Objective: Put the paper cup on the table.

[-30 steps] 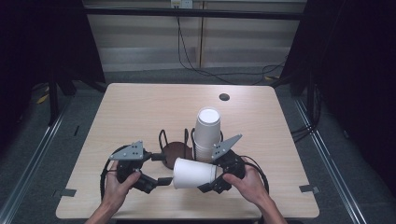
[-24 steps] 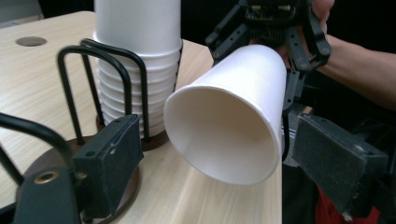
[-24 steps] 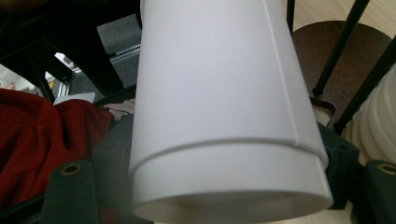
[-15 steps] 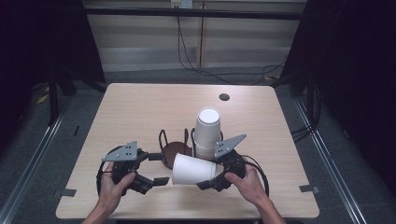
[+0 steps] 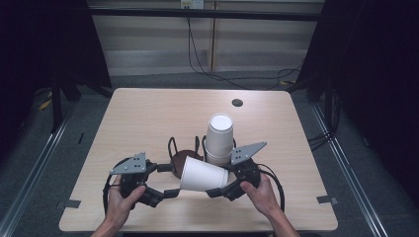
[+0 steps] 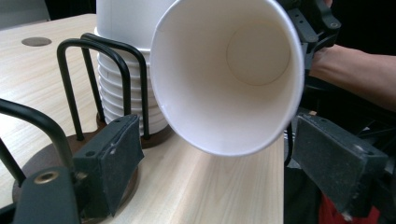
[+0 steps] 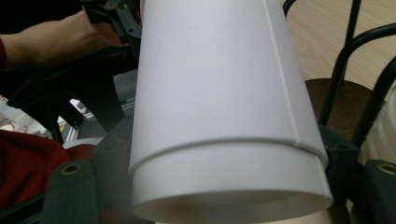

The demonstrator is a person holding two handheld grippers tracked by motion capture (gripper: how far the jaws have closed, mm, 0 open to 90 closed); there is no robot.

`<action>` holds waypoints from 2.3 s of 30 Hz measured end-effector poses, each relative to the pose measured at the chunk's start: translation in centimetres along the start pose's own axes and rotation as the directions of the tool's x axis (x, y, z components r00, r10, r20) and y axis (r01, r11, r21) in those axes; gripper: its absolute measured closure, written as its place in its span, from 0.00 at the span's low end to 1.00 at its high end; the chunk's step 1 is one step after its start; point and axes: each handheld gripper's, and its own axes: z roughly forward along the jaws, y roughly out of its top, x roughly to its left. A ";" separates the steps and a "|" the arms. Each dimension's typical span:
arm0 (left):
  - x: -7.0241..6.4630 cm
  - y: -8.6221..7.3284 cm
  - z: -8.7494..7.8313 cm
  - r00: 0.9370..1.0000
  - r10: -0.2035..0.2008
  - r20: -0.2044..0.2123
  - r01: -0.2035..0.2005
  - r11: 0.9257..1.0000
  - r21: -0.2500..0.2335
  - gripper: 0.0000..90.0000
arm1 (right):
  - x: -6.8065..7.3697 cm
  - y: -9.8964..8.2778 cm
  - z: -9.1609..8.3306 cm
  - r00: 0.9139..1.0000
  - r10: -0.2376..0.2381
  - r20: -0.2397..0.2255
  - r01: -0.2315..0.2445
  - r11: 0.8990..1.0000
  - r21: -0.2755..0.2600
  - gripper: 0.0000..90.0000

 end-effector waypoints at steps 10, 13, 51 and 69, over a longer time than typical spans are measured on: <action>-0.1 -0.2 0.2 0.999 -0.008 0.048 0.011 0.998 -0.063 0.16 | 0.5 0.2 0.9 0.999 -0.026 -0.036 0.026 1.000 -0.007 0.28; 0.0 -0.2 0.4 0.999 -0.019 0.044 0.022 0.998 -0.067 0.12 | 0.5 0.3 1.2 0.999 -0.028 -0.042 0.028 1.000 -0.002 0.28; -0.7 0.3 1.8 0.992 -0.038 0.122 0.046 0.997 -0.066 0.13 | 0.8 0.3 2.4 0.993 -0.054 -0.101 0.058 0.998 0.036 0.29; -0.4 0.7 1.3 0.992 -0.046 0.121 0.053 0.997 -0.051 0.17 | 0.9 0.0 2.1 0.997 -0.055 -0.049 0.056 0.998 0.010 0.16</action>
